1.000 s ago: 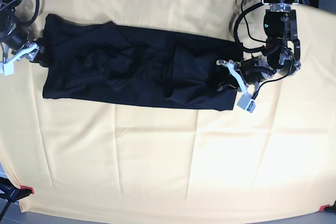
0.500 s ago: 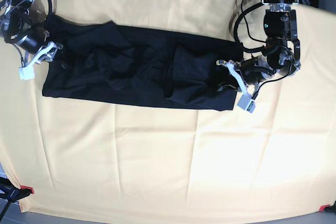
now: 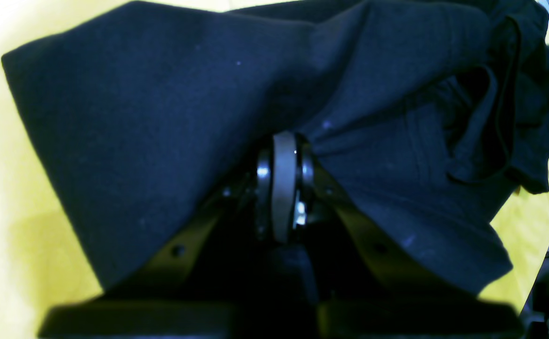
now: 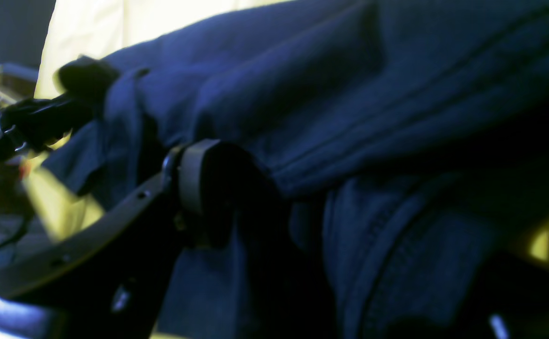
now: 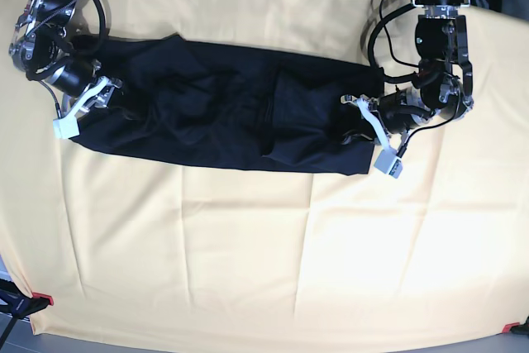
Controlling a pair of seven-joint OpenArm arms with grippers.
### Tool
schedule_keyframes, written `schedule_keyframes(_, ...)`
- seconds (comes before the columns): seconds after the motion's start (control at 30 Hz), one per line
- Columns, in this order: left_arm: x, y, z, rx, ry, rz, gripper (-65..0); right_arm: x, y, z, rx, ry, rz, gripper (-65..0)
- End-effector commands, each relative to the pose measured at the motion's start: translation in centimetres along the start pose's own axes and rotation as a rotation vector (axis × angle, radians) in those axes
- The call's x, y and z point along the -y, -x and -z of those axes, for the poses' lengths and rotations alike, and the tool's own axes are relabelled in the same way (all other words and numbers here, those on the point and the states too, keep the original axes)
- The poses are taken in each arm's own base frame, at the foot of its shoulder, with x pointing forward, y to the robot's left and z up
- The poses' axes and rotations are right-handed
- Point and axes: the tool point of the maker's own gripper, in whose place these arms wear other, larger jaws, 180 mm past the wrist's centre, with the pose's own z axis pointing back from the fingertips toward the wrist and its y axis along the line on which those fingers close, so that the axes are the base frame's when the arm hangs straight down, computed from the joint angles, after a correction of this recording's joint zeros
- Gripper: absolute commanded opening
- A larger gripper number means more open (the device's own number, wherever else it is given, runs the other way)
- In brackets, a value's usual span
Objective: Fold the T-shirt properly
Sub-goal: 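Release the shirt and reposition both grippers at the folded strip's ends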
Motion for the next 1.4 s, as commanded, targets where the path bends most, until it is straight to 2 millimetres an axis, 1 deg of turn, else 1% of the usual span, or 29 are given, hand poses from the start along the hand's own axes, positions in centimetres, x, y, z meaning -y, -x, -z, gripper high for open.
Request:
schedule_keyframes(0.0,0.2,-1.5,-0.4,0.041,0.009,0.019,-65.0,-1.1,-0.9,-0.4,0.021,-0.049,-0.021,-27.4)
schedule_keyframes(0.1,0.2,-1.5,-0.4,0.041,0.009,0.019,-65.0,-2.2,-1.3,-0.7,0.03,-0.097,-0.043,-27.4)
schedule_keyframes(0.23,0.2,-1.5,-0.4,0.041,0.009,0.019,-65.0,-3.0,-1.8,-0.8,0.059,-0.14,-0.034,-27.4)
schedule_keyframes(0.43,0.2,-1.5,-0.4,0.041,0.009,0.019,-65.0,-3.1,-2.0,-0.8,0.07,-0.149,-0.031,-27.5)
schedule_keyframes(0.47,0.2,-1.5,-0.4,0.041,0.009,0.019,-65.0,-3.1,-2.1,-0.8,0.078,-0.148,-0.03,-28.5)
schedule_keyframes(0.5,0.2,-1.5,-0.4,0.041,0.009,0.019,-65.0,-3.2,-2.2,-0.8,0.083,-0.149,-0.029,-32.5)
schedule_keyframes(0.53,0.2,-1.5,-0.4,0.041,0.009,0.019,-65.0,-3.1,-2.1,-0.7,0.079,-0.142,-0.029,-39.2)
schedule_keyframes(0.63,0.3,-1.6,-0.4,0.047,0.017,0.015,-65.0,-2.6,-1.6,-0.5,0.055,-0.114,-0.035,-62.9)
schedule_keyframes(0.67,0.5,-1.8,-0.4,0.055,0.025,0.01,-65.0,-2.4,-1.5,-0.5,0.049,-0.106,-0.037,-65.0)
schedule_keyframes(0.73,0.8,-2.7,-0.6,0.092,0.053,-0.007,-65.0,-2.2,-1.7,-0.4,0.04,-0.089,-0.051,-65.0)
schedule_keyframes(0.8,1.2,-4.1,-1.2,0.144,0.089,-0.031,-65.0,-2.1,-2.4,-0.3,0.044,-0.081,-0.067,-65.0)
schedule_keyframes(0.93,1.4,-6.9,-3.1,0.226,0.152,-0.038,-65.0,-1.6,-3.7,-0.9,0.044,-0.061,-0.108,-65.0)
schedule_keyframes(1.0,0.7,-8.0,-4.5,0.266,0.148,-0.04,-65.0,-1.1,-4.6,-1.6,0.037,-0.038,-0.141,-65.0)
schedule_keyframes(1.1,-1.0,-9.2,-6.9,0.324,0.105,-0.047,-65.0,-0.2,-5.9,-2.8,-0.002,0.0,-0.198,-65.0)
schedule_keyframes(1.23,-3.3,-9.6,-9.6,0.341,0.028,-0.036,-65.0,1.5,-7.7,-4.6,-0.041,0.095,-0.275,-65.0)
schedule_keyframes(1.3,-4.2,-9.2,-10.7,0.331,-0.005,-0.033,-65.0,1.8,-8.6,-5.4,-0.046,0.118,-0.303,-65.0)
schedule_keyframes(1.37,-4.8,-8.4,-11.3,0.307,-0.031,-0.034,-65.0,1.8,-9.2,-6.1,-0.052,0.139,-0.334,-65.0)
